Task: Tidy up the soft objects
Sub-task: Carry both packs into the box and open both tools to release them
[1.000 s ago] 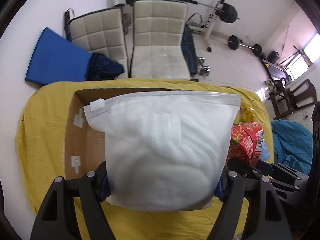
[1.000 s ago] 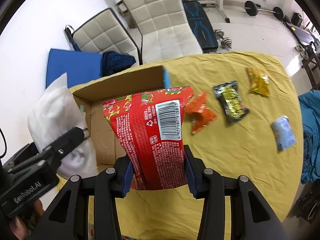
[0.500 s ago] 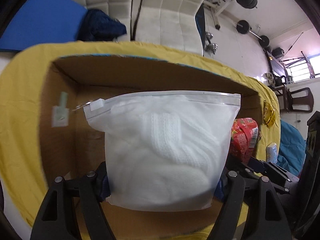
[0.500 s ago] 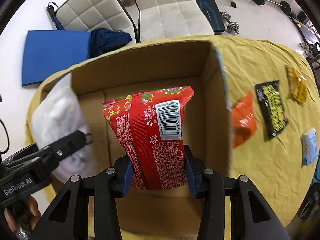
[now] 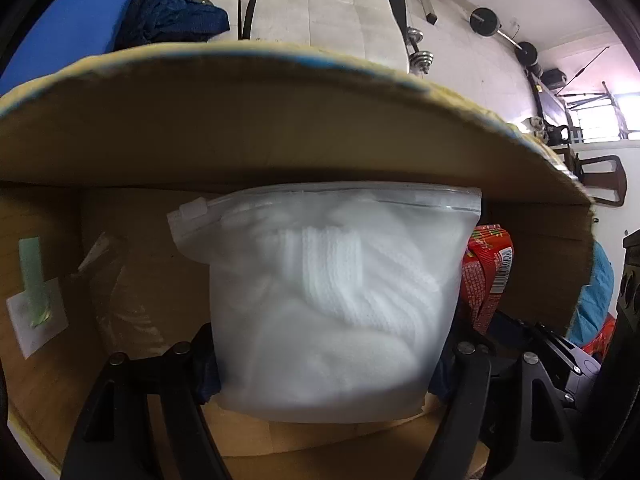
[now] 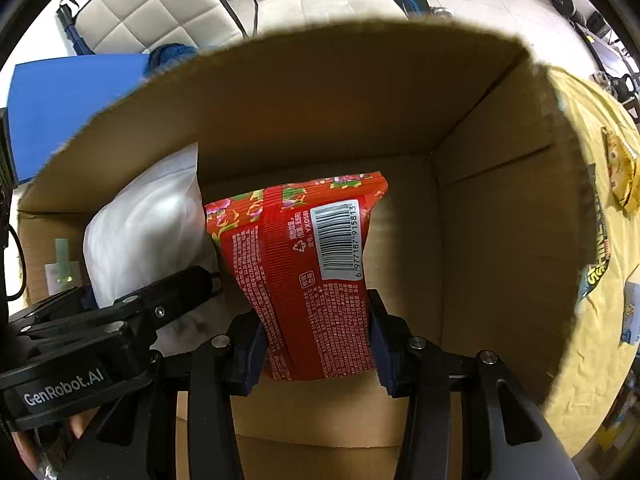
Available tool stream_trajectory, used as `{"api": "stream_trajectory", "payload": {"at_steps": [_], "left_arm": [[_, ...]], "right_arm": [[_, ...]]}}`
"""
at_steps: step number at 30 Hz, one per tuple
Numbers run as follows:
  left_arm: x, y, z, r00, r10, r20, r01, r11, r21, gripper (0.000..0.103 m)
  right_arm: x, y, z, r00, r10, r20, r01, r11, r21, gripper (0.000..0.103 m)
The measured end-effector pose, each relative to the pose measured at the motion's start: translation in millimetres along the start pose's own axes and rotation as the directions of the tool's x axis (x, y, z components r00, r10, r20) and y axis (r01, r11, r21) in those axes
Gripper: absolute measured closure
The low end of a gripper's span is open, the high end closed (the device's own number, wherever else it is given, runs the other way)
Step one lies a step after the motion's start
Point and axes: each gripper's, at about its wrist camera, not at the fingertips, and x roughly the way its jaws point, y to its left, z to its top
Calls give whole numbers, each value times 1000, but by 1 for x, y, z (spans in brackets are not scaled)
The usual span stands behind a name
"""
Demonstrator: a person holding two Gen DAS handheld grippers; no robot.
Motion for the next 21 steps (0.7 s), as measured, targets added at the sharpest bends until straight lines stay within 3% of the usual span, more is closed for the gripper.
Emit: {"api": "stream_trajectory", "payload": {"at_steps": [21], "left_arm": [[-9, -15, -4, 996, 91, -8, -91, 996, -9, 25]], "right_arm": [[16, -4, 6, 999, -31, -33, 31, 1000, -1, 54]]}}
